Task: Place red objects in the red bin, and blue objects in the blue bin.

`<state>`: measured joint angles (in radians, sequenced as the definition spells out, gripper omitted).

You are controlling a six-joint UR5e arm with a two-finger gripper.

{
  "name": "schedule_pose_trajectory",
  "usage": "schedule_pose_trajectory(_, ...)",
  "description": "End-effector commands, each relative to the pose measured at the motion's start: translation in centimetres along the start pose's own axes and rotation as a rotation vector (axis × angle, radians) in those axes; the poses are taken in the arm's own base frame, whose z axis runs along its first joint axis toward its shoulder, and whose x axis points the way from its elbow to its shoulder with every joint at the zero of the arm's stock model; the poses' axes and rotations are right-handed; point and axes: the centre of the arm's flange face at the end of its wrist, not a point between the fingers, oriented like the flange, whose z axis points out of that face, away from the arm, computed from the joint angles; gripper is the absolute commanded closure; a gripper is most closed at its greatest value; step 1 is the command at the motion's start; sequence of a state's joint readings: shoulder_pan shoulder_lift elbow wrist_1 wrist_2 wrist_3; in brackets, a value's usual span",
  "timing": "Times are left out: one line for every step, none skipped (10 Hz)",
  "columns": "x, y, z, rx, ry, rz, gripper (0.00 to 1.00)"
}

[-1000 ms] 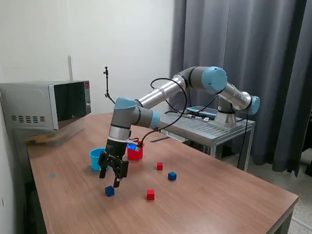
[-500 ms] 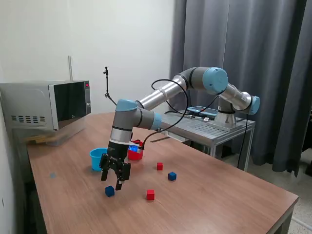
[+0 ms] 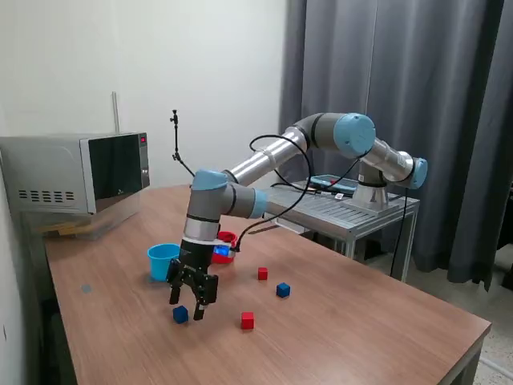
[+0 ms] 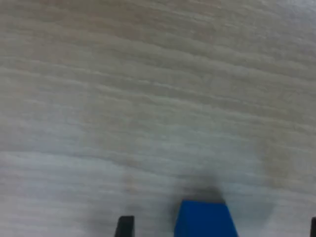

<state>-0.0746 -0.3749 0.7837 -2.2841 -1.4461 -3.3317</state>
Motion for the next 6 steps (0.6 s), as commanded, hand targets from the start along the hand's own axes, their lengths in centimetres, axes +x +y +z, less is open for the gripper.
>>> schedule_pose_trajectory(0.32,-0.17,0.59,0.006,0.002,-0.003,0.00)
schedule_pose_trajectory(0.43,-0.06,0.54,0.003,0.000,-0.005,0.00)
schedule_pose_trajectory(0.28,0.21,0.23,-0.005,-0.002,-0.005,0.00)
schedule_pose_trajectory(0.27,0.16,0.36,-0.003,-0.001,-0.004,0.00)
schedule_pose_trajectory(0.27,0.11,0.48,-0.002,-0.001,-0.004,0.00)
schedule_pose_trajectory(0.26,0.16,0.42,-0.003,-0.001,-0.004,0.00)
